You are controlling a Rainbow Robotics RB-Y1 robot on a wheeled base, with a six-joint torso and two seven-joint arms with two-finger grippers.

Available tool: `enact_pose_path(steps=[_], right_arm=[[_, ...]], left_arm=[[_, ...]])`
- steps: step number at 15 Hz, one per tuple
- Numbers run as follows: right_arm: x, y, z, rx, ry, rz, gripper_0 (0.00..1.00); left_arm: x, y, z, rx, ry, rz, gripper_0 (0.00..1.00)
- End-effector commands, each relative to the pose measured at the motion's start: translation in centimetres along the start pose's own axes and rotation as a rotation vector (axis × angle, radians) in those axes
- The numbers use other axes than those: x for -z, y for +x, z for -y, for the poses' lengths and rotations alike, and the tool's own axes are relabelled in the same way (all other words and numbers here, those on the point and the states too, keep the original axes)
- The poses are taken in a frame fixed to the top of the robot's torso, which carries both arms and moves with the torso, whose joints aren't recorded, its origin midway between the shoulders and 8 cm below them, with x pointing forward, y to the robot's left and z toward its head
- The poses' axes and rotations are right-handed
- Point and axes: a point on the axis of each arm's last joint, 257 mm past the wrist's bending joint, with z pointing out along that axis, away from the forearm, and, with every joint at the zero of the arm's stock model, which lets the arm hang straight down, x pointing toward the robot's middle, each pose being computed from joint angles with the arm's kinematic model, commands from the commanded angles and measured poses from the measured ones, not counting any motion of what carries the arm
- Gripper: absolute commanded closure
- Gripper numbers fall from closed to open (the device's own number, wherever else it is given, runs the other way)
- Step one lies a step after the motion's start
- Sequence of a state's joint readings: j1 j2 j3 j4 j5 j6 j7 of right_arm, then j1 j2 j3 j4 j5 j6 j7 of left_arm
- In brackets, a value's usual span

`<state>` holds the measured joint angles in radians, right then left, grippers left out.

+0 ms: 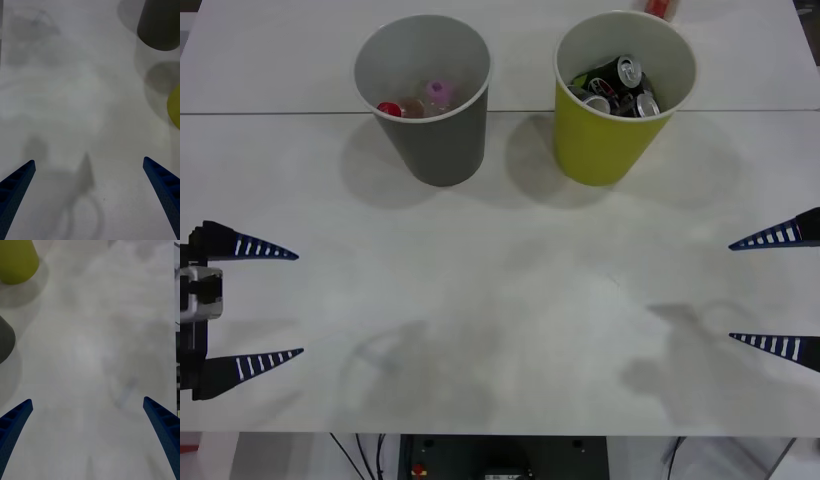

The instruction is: Put the can into the green bin and the plastic bottle into the gray bin

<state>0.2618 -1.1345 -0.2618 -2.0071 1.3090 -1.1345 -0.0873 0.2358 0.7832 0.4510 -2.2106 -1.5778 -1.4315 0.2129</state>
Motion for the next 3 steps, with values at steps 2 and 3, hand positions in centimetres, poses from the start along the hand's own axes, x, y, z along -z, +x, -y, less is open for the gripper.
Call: enact_pose_path(steps=[2,3], right_arm=[[0.0,0.0,0.0,0.0,0.0,0.0,0.0],[0.0,0.0,0.0,0.0,0.0,0.0,0.0]], left_arm=[[-0.25,0.07,0.5,0.007,0.013,0.002,0.0],[-0.25,0.07,0.5,0.007,0.013,0.002,0.0]])
